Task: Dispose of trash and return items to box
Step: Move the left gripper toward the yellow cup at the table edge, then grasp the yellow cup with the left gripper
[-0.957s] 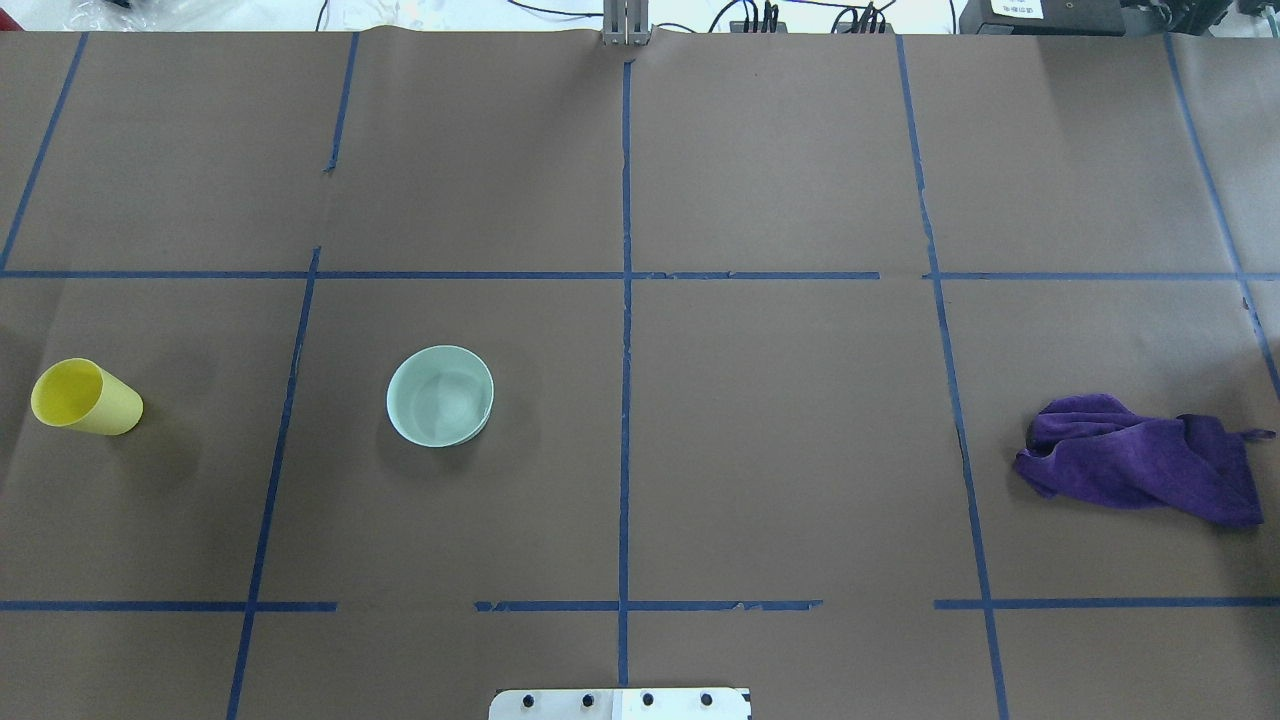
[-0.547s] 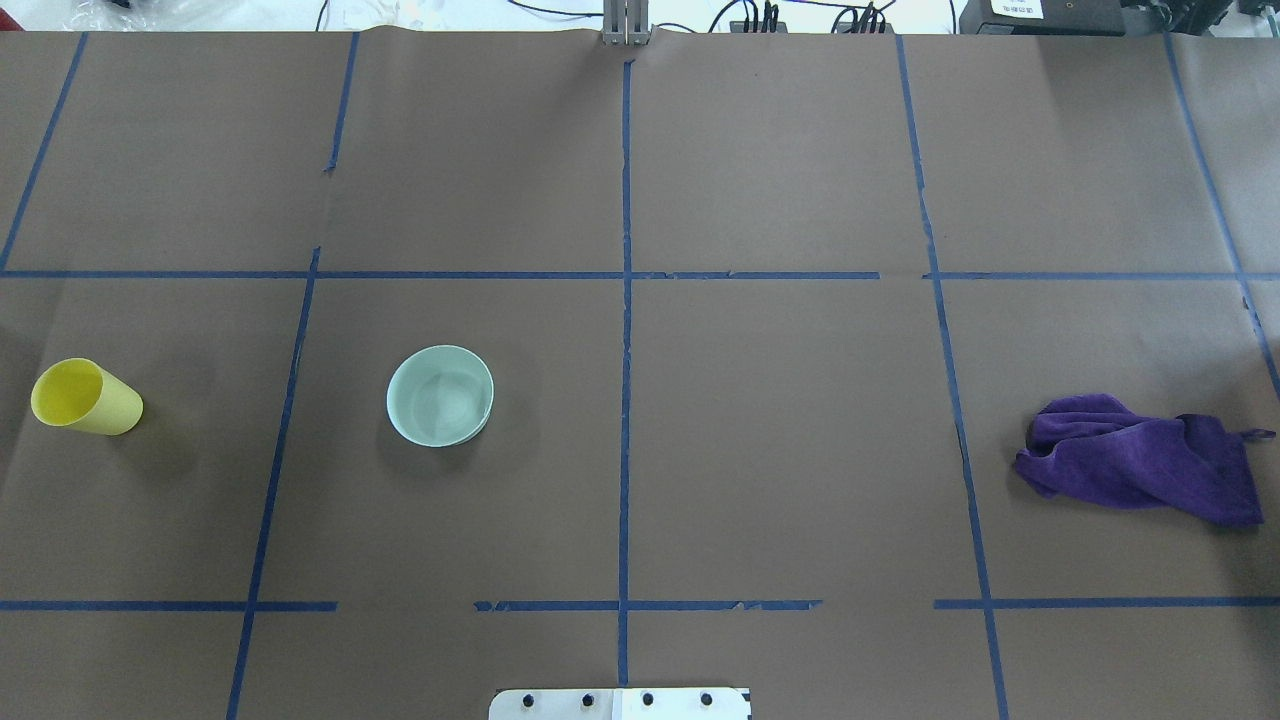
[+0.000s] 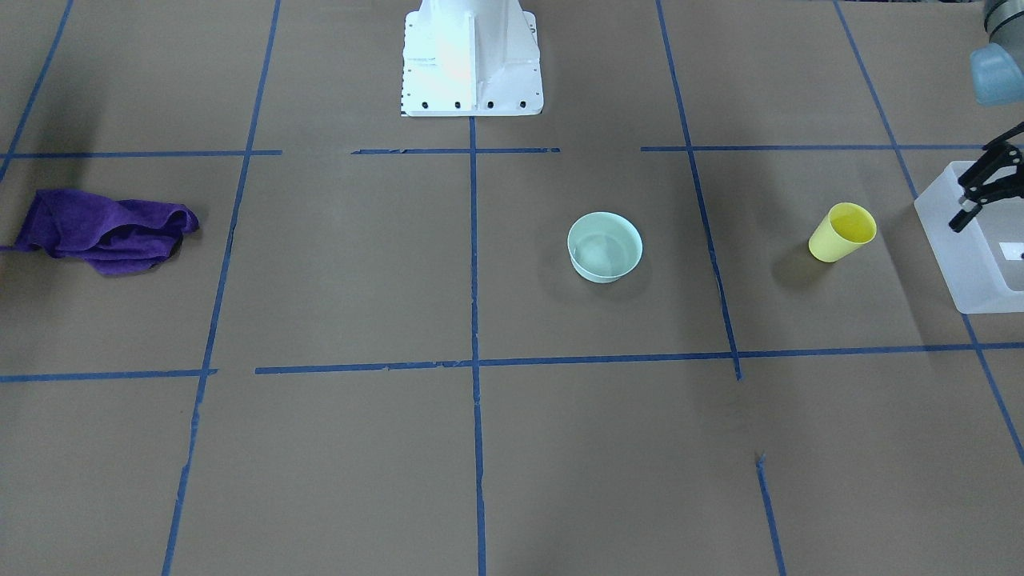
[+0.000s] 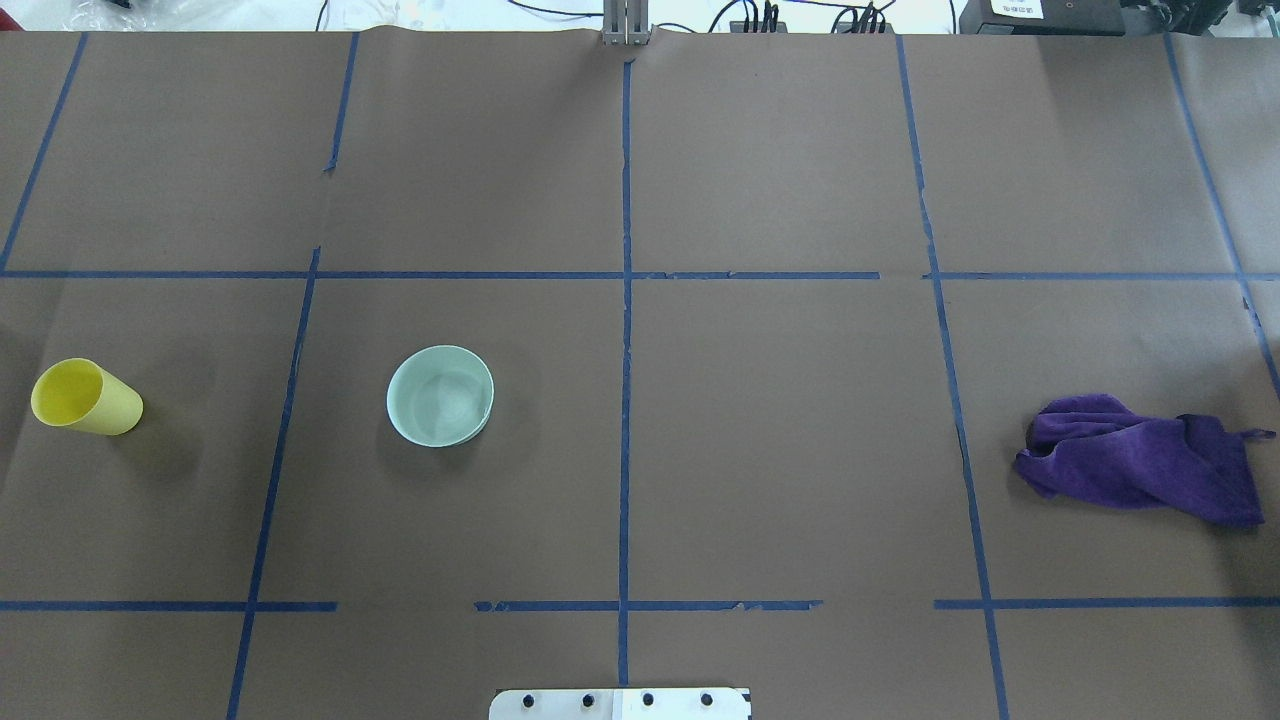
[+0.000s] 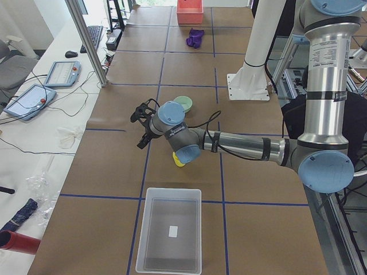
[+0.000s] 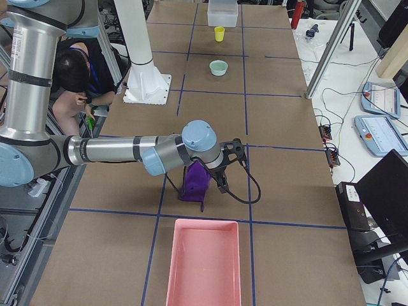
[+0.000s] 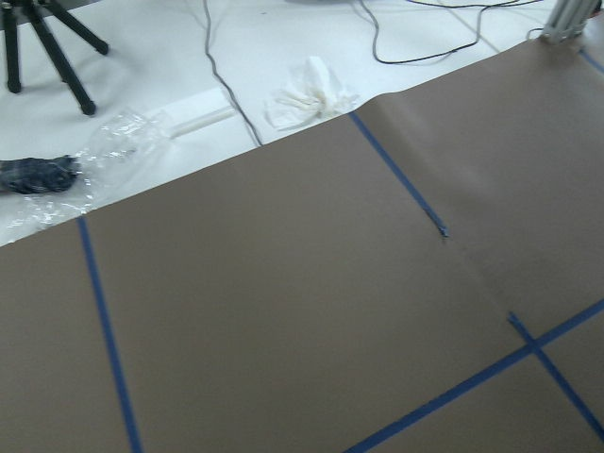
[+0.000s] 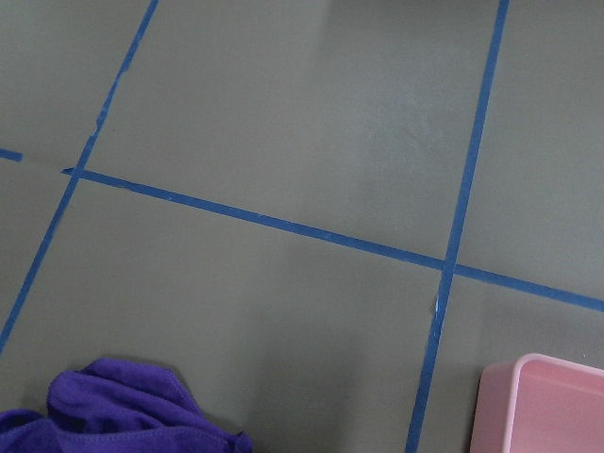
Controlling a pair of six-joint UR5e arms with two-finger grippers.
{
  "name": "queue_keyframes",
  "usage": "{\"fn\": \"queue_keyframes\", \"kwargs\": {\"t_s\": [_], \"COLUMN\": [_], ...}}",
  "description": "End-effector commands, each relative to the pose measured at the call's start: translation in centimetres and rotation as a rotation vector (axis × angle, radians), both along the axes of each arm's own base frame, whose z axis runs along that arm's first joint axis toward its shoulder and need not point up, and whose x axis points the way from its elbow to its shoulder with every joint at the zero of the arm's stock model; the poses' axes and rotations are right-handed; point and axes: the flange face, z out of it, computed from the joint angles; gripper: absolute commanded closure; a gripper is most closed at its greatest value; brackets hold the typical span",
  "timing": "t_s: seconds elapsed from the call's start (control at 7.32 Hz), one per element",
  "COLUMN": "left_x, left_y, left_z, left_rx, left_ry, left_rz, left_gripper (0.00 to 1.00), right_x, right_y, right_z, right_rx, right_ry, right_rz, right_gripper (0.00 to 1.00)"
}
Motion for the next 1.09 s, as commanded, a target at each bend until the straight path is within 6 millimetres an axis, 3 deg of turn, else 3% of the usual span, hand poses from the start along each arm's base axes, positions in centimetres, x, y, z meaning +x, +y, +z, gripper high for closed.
{"fn": "queue_keyframes", "kwargs": {"t_s": [0.0,0.14,0.27,0.55,0.82,0.96], "left_x": [6.6,8.7,10.8,11.1,9.7,10.1], "left_y": [3.5,5.7,7.2,8.8,11.1,11.3], "left_z": [4.1,6.3,7.3,8.5,9.6,9.8], "left_rx": [-0.143,-0.238,-0.303,-0.306,-0.283,-0.287], "left_ry": [-0.060,-0.070,-0.066,-0.070,-0.056,-0.060], "left_rz": [-0.141,-0.170,-0.192,-0.165,-0.145,-0.137], "left_gripper": [0.00,0.11,0.23,0.27,0.28,0.34], "right_x": [-0.2,-0.2,-0.2,-0.2,-0.2,-0.2], "right_y": [0.2,0.5,0.5,0.6,0.7,0.7], "right_z": [0.1,0.4,0.4,0.5,0.6,0.6], "right_rx": [-0.025,-0.032,-0.032,-0.035,-0.036,-0.036], "right_ry": [-0.012,-0.013,-0.014,-0.016,-0.012,-0.012], "right_rz": [0.018,0.019,0.018,0.019,0.018,0.018], "right_gripper": [0.00,0.00,0.00,0.00,0.00,0.00]}}
